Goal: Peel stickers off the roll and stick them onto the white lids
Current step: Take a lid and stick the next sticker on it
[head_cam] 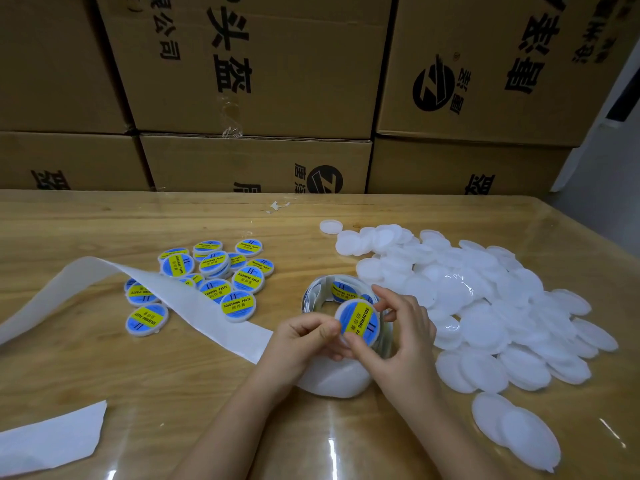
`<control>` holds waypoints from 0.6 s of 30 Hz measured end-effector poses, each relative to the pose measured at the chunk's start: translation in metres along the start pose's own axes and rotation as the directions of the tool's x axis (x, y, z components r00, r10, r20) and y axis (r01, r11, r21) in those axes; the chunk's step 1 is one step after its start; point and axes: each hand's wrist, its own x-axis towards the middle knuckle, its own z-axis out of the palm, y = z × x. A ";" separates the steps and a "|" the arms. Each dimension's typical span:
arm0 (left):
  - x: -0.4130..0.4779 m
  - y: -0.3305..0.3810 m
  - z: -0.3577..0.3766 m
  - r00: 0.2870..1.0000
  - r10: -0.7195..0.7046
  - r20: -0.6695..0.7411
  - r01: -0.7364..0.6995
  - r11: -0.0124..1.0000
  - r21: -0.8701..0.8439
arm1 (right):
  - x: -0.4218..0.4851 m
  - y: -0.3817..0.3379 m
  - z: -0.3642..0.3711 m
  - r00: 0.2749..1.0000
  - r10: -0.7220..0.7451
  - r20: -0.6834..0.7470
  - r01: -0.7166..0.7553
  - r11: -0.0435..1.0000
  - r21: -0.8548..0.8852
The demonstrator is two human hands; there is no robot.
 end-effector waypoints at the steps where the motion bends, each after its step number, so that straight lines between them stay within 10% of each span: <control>1: 0.001 0.000 -0.001 1.000 0.005 -0.007 -0.005 1.000 -0.011 | 0.001 0.001 -0.001 1.000 0.000 0.005 0.000 1.000 -0.009; 18: 0.000 0.000 -0.007 0.992 -0.029 0.125 0.033 0.999 -0.029 | 0.010 0.000 -0.011 0.993 0.094 -0.071 -0.092 0.995 0.023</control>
